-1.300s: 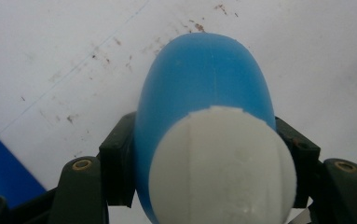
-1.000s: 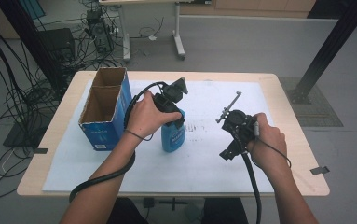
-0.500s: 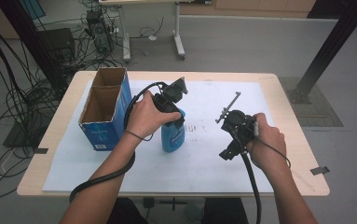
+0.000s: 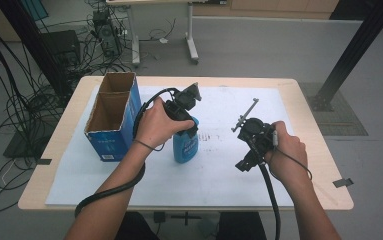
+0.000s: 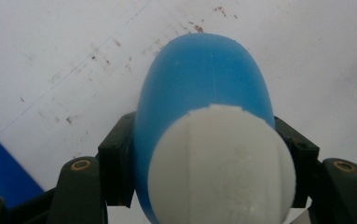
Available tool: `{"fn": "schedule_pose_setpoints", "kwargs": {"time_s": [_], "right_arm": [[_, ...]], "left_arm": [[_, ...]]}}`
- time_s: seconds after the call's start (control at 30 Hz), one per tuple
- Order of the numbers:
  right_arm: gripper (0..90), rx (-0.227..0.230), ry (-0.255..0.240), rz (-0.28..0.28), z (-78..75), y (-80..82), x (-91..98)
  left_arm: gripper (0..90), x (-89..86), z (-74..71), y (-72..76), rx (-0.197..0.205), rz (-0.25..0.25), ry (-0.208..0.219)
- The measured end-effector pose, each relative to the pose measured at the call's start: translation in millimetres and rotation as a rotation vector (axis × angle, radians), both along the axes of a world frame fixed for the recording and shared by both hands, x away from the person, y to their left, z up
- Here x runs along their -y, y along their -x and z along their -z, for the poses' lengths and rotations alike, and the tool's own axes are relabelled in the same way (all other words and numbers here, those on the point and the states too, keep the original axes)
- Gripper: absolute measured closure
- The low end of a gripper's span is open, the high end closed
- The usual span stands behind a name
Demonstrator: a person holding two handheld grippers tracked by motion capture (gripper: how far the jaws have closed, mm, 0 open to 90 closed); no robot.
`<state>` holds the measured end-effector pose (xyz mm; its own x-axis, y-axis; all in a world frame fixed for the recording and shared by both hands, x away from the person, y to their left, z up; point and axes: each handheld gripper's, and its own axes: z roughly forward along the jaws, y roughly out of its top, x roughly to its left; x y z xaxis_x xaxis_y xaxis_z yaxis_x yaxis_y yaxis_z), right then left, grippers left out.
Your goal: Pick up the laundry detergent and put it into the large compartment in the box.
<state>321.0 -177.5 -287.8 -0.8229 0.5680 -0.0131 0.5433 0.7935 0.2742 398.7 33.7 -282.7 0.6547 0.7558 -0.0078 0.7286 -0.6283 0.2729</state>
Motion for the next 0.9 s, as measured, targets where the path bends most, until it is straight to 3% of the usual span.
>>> {"fn": "schedule_pose_setpoints", "kwargs": {"time_s": [0.9], "right_arm": [[5.0,-0.009,0.006,-0.007,3.2,-0.6,-2.0]], "left_arm": [[37.1,-1.1,-0.1,0.7,0.003,0.006,-0.003]]}}
